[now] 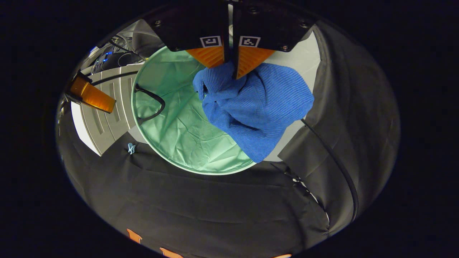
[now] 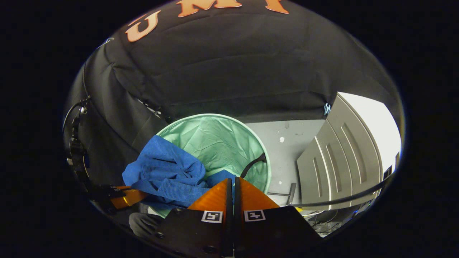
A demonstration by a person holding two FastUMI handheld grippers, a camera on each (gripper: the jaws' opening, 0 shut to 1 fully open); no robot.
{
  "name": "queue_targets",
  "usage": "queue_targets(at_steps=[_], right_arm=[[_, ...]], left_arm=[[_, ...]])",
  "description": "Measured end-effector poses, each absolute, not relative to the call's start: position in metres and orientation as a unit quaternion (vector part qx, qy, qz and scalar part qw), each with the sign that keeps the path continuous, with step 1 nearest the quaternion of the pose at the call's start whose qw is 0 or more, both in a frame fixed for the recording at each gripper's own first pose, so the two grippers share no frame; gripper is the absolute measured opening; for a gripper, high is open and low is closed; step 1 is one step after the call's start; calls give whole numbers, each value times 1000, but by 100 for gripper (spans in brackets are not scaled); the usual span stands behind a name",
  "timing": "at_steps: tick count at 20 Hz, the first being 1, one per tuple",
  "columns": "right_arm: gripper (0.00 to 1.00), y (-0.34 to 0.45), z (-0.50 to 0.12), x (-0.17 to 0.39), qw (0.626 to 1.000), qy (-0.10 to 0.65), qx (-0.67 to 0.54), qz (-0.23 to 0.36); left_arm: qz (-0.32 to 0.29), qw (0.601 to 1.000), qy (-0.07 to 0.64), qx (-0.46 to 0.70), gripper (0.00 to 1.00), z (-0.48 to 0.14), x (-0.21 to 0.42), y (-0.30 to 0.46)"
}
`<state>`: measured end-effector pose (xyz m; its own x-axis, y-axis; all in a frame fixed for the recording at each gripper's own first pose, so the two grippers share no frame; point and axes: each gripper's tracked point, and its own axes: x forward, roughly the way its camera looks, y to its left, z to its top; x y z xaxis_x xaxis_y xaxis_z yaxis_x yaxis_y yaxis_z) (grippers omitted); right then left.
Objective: Grasp the clothes on the hanger with both hands and then place them into the laundry hamper below.
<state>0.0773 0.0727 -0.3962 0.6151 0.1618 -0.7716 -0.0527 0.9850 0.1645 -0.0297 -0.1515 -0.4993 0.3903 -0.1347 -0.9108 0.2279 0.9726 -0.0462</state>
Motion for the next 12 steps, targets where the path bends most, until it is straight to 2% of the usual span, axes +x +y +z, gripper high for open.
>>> queue_targets(at_steps=[4, 6, 9, 12], right_arm=[[9, 67, -393, 68, 894, 441, 58, 53], [9, 69, -389, 67, 896, 437, 56, 54], [9, 69, -385, 65, 896, 438, 54, 53], [9, 68, -379, 61, 896, 438, 55, 50]], left_arm=[[-125, 833, 536, 56, 14, -488, -38, -151], [-125, 839, 525, 71, 35, -477, -37, -147], [-122, 851, 506, 68, 85, -456, -30, -149], [-122, 871, 473, 57, 87, -434, -16, -155]])
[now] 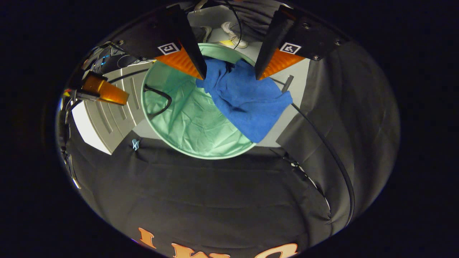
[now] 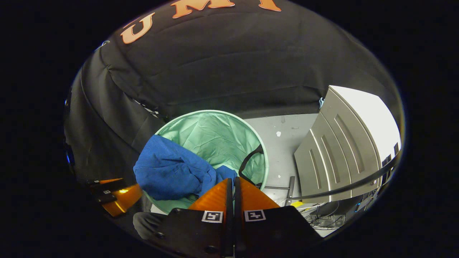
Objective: Grasp the clothes on the hanger with both hands and then place them into the laundry hamper below.
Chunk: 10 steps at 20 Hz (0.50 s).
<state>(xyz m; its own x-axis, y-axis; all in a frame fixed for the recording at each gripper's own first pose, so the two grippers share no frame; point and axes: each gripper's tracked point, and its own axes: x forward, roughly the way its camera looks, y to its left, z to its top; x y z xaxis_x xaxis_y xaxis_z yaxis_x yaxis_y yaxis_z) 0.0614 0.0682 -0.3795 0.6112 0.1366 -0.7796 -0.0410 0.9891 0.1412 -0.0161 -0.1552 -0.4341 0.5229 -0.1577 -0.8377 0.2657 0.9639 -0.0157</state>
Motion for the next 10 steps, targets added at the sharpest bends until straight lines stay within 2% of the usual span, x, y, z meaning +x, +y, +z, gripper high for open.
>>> queue_targets(at_steps=[3, 5, 6, 7, 8, 10], right_arm=[[42, 71, -353, 58, 904, 422, 50, 51], [37, 70, -335, 58, 912, 406, 46, 49], [40, 72, -321, 58, 916, 396, 46, 49], [53, 71, -308, 59, 921, 383, 43, 48], [47, 68, -294, 61, 927, 370, 39, 44], [79, 68, -265, 62, 938, 341, 39, 41]], left_arm=[[-117, 892, 436, 36, 100, -392, -10, -152], [-116, 904, 410, 9, 98, -364, -3, -153], [-115, 912, 394, -5, 96, -348, 2, -150], [-114, 918, 380, -13, 97, -335, 6, -147], [-112, 925, 361, -21, 97, -318, 10, -143], [-108, 939, 325, -35, 97, -282, 12, -132]])
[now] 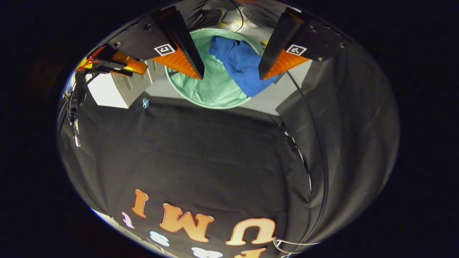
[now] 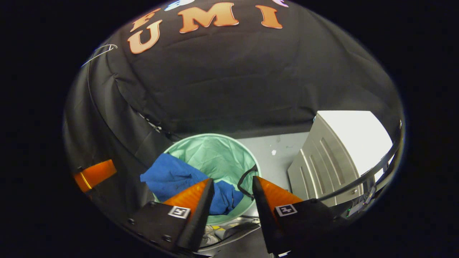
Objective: Grasp the clothes on the hanger with both hands and then place them into the laundry hamper below.
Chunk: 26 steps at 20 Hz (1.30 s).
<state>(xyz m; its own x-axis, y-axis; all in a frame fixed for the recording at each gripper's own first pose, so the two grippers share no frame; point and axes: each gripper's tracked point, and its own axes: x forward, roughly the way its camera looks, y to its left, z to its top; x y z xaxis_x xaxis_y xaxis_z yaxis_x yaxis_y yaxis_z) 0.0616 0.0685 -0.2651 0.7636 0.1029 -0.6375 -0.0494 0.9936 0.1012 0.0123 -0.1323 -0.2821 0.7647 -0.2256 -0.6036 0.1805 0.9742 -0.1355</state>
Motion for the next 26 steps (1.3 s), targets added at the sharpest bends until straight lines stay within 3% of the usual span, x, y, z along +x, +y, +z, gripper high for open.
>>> queue_targets(at_steps=[1, 3, 4, 5, 19, 22, 23, 25, 26], right_arm=[[80, 67, -249, 63, 944, 326, 38, 38], [100, 67, -219, 61, 953, 299, 39, 37], [90, 66, -205, 59, 956, 287, 41, 38], [98, 67, -192, 56, 959, 276, 42, 42], [100, 31, 14, 42, 995, 90, 1, 36], [92, 35, 55, 27, 998, 47, 2, 41], [98, 33, 66, 25, 999, 36, -2, 40], [98, 29, 86, 20, 999, 15, -17, 38], [89, 28, 93, 18, 999, 7, -22, 37]], left_arm=[[-107, 945, 307, -43, 97, -265, 14, -127], [-104, 955, 273, -55, 96, -232, 17, -116], [-104, 959, 257, -57, 96, -216, 17, -112], [-107, 962, 243, -58, 96, -202, 16, -110], [-89, 994, 53, -37, 93, -7, 12, -52], [-86, 995, 13, -49, 93, 37, 14, -40], [-83, 995, 4, -51, 93, 48, 15, -34], [-78, 996, -10, -45, 93, 63, 18, -23], [-73, 996, -14, -38, 93, 67, 13, -20]])
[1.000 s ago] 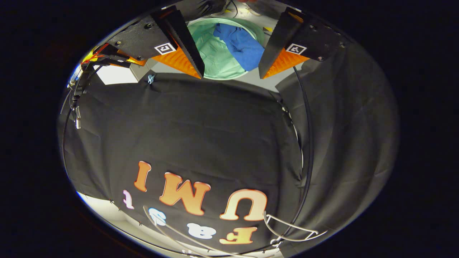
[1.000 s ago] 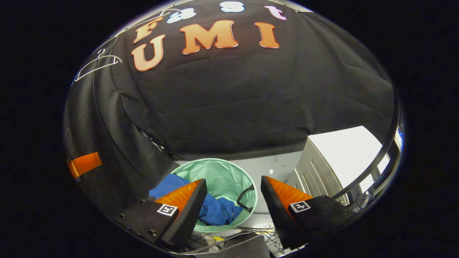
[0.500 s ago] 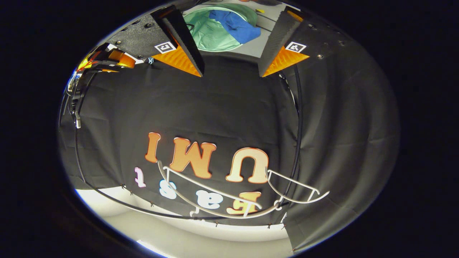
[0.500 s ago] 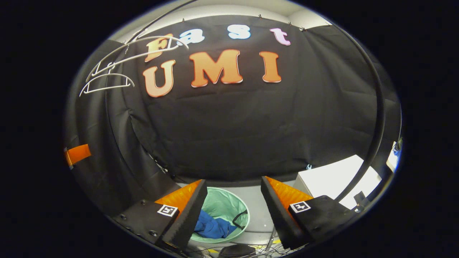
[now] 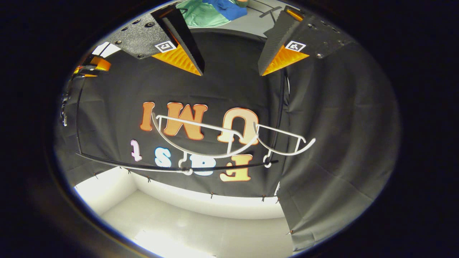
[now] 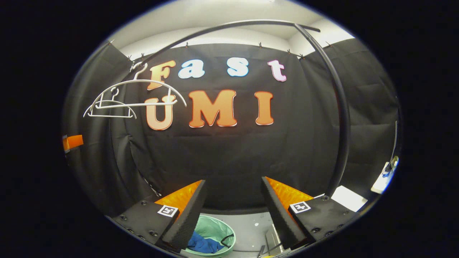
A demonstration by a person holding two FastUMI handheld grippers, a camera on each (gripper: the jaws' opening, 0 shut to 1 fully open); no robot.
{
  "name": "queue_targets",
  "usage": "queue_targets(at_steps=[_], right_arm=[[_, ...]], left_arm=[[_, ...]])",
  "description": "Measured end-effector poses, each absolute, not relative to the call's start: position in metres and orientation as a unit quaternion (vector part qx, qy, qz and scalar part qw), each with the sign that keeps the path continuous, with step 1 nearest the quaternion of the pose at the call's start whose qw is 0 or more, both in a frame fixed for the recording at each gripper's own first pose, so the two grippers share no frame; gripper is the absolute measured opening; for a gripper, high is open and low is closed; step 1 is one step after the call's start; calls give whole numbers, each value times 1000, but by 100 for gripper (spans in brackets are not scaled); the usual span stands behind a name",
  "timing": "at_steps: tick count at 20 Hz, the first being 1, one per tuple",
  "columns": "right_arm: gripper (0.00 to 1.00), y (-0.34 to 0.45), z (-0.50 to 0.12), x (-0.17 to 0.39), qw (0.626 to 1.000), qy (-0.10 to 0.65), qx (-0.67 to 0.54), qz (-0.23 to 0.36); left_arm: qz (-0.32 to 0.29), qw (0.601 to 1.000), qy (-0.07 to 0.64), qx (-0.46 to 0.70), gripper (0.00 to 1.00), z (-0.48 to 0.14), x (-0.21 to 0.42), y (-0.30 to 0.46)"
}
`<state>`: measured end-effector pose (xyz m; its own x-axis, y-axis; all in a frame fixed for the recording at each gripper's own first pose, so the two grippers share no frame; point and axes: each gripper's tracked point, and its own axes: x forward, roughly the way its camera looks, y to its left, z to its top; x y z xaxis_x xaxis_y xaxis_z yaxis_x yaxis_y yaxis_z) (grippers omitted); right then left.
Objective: Grasp the clothes on the hanger with both hands and then place them into the laundry hamper below.
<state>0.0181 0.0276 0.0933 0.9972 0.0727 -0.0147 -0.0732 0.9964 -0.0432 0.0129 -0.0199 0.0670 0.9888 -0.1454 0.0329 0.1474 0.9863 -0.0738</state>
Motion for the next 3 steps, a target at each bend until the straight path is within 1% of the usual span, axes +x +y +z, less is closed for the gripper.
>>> queue_targets(at_steps=[1, 2, 3], right_arm=[[89, 26, 100, 16, 999, 0, -23, 36], [98, 25, 106, 13, 999, -6, -20, 36], [89, 25, 112, 12, 999, -11, -17, 37]], left_arm=[[-64, 997, -16, -30, 93, 70, 12, -15], [-53, 998, -21, -23, 93, 76, 10, -9], [-43, 999, -25, -17, 93, 84, 11, 1]])
